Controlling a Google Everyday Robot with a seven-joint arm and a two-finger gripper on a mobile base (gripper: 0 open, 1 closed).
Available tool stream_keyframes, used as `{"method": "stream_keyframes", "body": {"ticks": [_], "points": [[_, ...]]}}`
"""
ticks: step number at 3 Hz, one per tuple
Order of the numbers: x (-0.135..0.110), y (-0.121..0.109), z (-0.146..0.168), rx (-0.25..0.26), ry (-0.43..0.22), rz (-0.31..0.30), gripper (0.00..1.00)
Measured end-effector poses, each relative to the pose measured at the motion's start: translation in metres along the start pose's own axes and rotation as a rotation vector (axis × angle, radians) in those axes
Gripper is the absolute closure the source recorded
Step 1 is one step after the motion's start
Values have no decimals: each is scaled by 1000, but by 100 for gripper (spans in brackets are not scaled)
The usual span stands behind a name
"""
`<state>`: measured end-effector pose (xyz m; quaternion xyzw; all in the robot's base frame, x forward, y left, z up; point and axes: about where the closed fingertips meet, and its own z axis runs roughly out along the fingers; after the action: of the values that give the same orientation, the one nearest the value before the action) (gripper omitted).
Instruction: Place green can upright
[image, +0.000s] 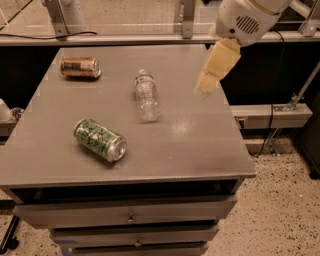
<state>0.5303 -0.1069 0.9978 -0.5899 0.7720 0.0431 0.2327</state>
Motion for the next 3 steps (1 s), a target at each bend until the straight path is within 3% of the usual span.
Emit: {"method": "stream_keyframes", "body": {"ticks": [1, 2, 3], "points": [[-41, 1, 5, -48, -80, 57, 0], [-40, 1, 5, -48, -79, 56, 0], [-51, -1, 17, -54, -126, 98, 0]]}}
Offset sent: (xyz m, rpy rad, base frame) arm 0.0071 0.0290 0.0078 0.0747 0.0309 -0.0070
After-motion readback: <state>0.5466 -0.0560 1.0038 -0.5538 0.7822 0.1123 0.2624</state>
